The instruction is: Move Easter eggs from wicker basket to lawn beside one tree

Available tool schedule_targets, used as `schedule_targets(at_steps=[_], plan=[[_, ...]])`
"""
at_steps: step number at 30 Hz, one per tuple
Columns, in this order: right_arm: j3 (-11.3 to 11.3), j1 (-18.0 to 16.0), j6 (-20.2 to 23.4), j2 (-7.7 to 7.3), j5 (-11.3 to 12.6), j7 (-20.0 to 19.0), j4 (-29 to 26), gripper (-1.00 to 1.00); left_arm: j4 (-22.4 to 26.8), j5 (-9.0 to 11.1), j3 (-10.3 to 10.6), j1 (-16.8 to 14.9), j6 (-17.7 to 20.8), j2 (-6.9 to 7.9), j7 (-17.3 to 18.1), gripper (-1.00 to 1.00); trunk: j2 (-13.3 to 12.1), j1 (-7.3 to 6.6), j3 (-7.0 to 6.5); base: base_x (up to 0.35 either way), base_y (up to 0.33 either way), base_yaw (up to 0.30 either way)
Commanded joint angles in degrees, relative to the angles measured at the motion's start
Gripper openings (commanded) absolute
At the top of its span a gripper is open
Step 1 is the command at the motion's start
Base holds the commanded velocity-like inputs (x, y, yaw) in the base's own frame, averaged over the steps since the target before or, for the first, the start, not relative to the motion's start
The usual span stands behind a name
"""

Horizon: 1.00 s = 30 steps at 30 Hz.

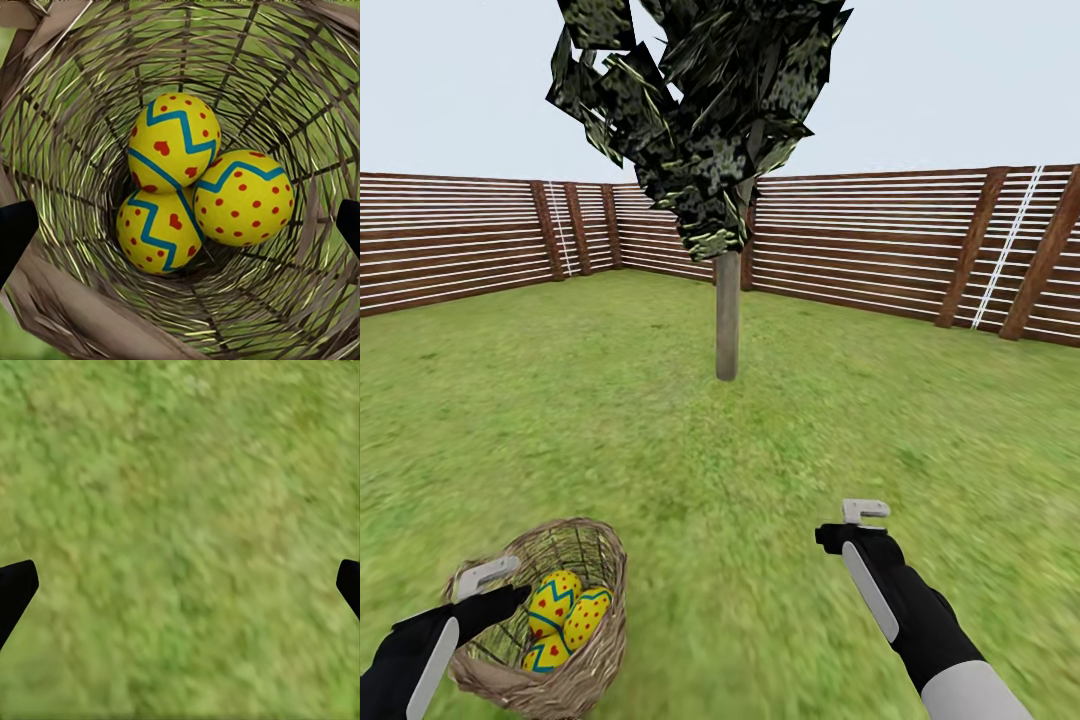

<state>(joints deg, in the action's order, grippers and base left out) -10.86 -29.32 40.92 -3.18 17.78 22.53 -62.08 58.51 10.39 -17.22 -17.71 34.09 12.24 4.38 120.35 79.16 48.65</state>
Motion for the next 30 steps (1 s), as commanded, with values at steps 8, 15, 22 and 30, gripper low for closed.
schedule_targets(at_steps=[8, 15, 22, 30], plan=[[-0.23, -0.03, 0.13, -0.05, 0.59, 0.58, -0.06, 1.00, 0.06, 0.17, -0.13, -0.04, 0.24, -0.04, 0.19, 1.00, 0.03, -0.01, 0.06, 0.034, 0.000, 0.000], [-0.25, -0.03, 0.13, -0.07, 0.59, 0.58, -0.06, 1.00, 0.08, 0.14, -0.07, -0.04, 0.21, -0.98, 0.21, 1.00, 0.03, -0.01, 0.06, 0.268, 0.000, 0.000], [-0.28, -0.04, 0.13, -0.04, 0.59, 0.58, -0.06, 1.00, 0.11, 0.15, -0.09, -0.02, 0.07, -1.32, 0.27, 1.00, 0.03, -0.01, 0.06, 0.042, 0.000, 0.000], [-0.29, -0.03, 0.13, -0.02, 0.59, 0.58, -0.06, 1.00, 0.13, 0.08, -0.09, -0.01, -0.08, -2.07, 0.28, 1.00, 0.83, 0.43, 0.42, 0.001, 0.000, 0.000]])
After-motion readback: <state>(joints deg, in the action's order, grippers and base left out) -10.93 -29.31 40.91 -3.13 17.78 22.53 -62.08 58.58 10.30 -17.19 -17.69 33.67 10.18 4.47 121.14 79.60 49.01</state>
